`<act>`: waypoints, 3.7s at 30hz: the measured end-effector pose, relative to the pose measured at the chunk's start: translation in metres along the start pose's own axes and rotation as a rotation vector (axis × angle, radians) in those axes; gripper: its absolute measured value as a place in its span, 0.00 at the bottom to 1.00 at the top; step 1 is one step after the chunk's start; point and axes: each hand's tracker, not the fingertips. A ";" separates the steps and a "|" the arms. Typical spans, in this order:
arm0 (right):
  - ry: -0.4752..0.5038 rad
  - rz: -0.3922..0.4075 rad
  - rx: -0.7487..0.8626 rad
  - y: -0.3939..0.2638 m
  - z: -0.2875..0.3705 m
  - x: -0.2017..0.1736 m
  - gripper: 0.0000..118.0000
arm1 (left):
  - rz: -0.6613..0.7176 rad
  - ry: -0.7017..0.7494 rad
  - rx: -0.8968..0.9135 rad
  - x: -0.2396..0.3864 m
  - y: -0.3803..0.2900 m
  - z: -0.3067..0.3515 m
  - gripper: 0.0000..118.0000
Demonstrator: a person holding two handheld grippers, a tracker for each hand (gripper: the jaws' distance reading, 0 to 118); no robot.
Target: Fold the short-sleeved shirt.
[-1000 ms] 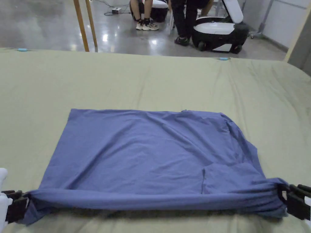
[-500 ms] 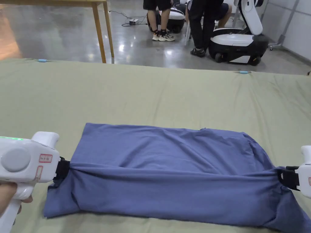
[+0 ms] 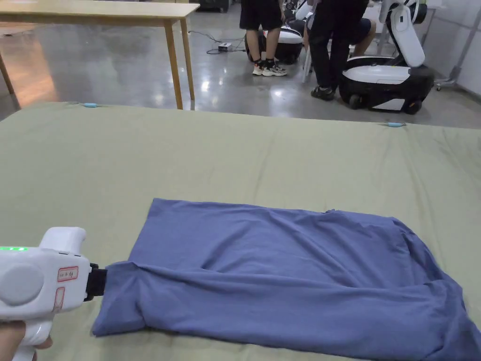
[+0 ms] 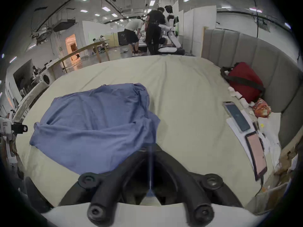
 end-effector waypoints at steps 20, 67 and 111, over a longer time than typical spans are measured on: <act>0.068 0.000 -0.058 -0.040 0.021 0.012 0.01 | 0.001 0.076 -0.118 0.030 -0.037 -0.033 0.40; 0.162 0.051 -0.133 -0.101 0.112 0.019 0.04 | -0.066 -0.040 -0.133 0.008 -0.102 0.081 0.08; 0.048 0.027 -0.053 0.034 -0.041 0.011 0.04 | -0.046 0.079 -0.116 0.043 0.087 -0.141 0.40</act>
